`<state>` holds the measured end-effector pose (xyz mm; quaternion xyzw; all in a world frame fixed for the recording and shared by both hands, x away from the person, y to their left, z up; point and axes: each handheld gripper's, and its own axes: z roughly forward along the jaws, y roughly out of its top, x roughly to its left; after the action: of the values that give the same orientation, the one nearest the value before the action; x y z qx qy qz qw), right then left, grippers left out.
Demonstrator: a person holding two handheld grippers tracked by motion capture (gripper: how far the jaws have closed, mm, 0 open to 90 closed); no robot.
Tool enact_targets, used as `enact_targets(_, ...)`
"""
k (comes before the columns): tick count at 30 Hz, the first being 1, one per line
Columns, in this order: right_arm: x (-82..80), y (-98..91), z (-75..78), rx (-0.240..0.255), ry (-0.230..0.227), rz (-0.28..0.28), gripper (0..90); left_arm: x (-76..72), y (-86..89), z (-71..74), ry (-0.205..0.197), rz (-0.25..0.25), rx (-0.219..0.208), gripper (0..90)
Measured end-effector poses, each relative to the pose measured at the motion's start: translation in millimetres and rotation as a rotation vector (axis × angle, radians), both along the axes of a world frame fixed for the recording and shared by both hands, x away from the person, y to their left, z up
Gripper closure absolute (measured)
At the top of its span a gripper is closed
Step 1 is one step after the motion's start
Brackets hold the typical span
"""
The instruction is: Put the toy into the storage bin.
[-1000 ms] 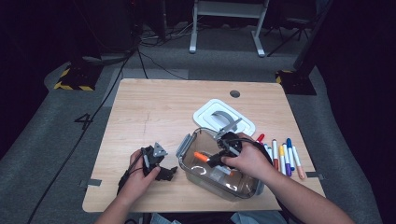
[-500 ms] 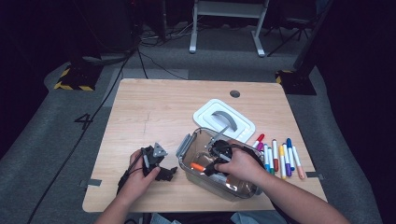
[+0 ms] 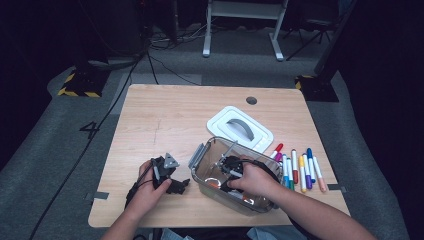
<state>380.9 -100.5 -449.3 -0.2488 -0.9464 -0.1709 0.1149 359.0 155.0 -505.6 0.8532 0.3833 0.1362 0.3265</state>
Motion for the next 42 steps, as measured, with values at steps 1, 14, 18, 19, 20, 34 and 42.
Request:
enact_targets(1,0.1,0.3,-1.1,0.002,0.0,-0.002,77.0,-0.1,-0.1,0.0,0.001,0.0,-0.001,0.2)
enact_targets(14,2.0,-12.2,26.8,0.137,-0.121,-0.064,62.2,-0.1,-0.1,-0.1,0.001,0.0,-0.001,0.2)
enact_targets(18,3.0,-30.4,54.4,0.189,-0.206,-0.109,60.6,0.0,-0.1,-0.1,0.001,0.0,-0.002,0.2)
enact_targets(19,3.6,-34.8,59.5,0.197,-0.22,-0.119,59.9,0.0,-0.1,-0.1,0.001,0.0,-0.002,0.2)
enact_targets(20,4.8,-42.8,67.7,0.206,-0.243,-0.137,59.4,0.0,-0.1,0.0,0.001,0.0,-0.001,0.1)
enact_targets(34,18.6,-154.5,101.4,0.234,-0.397,-0.414,51.5,0.0,0.0,0.1,0.003,0.0,0.0,0.1)
enact_targets(42,29.0,-218.7,82.2,0.189,-0.412,-0.592,51.6,0.0,0.0,0.1,0.003,0.0,0.0,0.1)
